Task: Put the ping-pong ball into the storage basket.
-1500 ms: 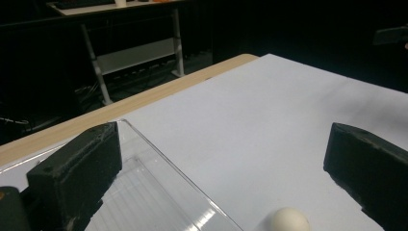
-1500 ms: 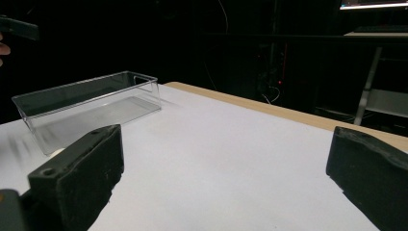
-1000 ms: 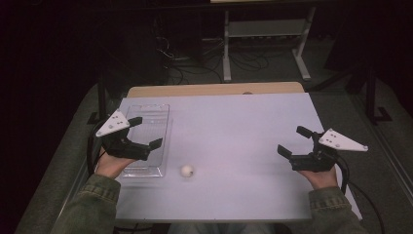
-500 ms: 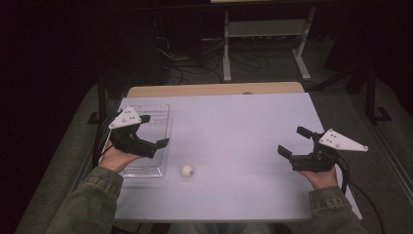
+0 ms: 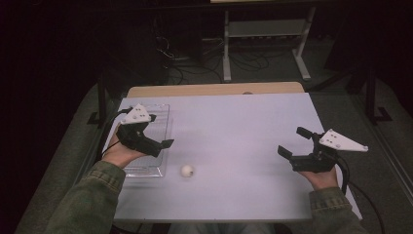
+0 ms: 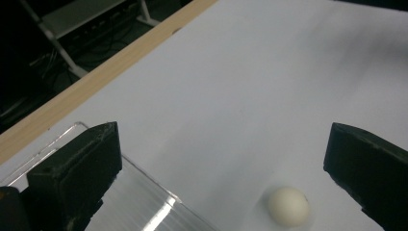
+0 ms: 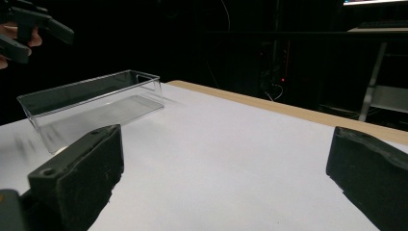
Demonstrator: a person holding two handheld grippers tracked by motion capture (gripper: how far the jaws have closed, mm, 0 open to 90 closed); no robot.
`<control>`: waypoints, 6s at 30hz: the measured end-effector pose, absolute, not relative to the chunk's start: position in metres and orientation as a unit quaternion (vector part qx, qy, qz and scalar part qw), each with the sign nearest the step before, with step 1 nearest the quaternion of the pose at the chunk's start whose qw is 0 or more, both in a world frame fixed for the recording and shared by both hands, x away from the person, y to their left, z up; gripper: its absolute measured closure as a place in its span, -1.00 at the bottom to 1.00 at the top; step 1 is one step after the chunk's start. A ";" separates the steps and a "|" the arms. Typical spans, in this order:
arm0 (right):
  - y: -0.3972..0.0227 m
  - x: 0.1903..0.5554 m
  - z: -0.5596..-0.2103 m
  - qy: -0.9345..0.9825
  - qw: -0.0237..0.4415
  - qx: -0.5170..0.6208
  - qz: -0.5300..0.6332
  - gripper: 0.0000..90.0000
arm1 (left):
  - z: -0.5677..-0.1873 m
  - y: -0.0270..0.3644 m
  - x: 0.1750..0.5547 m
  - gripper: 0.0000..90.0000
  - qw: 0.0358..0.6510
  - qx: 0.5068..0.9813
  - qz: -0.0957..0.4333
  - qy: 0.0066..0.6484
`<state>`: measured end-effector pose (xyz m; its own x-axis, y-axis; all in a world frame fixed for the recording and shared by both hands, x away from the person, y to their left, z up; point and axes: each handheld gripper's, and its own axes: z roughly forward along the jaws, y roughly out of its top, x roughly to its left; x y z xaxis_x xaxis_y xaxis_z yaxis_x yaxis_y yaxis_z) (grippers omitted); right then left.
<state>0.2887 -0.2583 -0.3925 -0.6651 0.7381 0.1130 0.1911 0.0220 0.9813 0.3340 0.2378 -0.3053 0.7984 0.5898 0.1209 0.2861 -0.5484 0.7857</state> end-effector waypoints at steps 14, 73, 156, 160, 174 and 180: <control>-0.257 0.289 -0.394 0.683 0.220 0.343 0.606 -1.00 | -0.306 0.223 0.340 -1.00 0.349 0.898 0.155 0.219; -0.258 0.289 -0.394 0.688 0.198 0.344 0.608 -1.00 | -0.348 0.164 0.349 -1.00 0.172 0.980 0.051 0.084; -0.262 0.290 -0.398 0.696 0.181 0.347 0.602 -1.00 | -0.407 0.149 0.343 -0.03 0.102 0.994 0.039 0.022; -0.262 0.290 -0.399 0.697 0.178 0.349 0.601 -1.00 | -0.407 0.149 0.343 0.06 0.102 0.994 0.035 0.019; -0.265 0.288 -0.399 0.694 0.186 0.354 0.598 -1.00 | -0.407 0.149 0.342 0.11 0.103 0.994 0.034 0.013; -0.263 0.287 -0.399 0.699 0.189 0.350 0.594 -1.00 | -0.406 0.147 0.342 0.11 0.104 0.994 0.027 0.019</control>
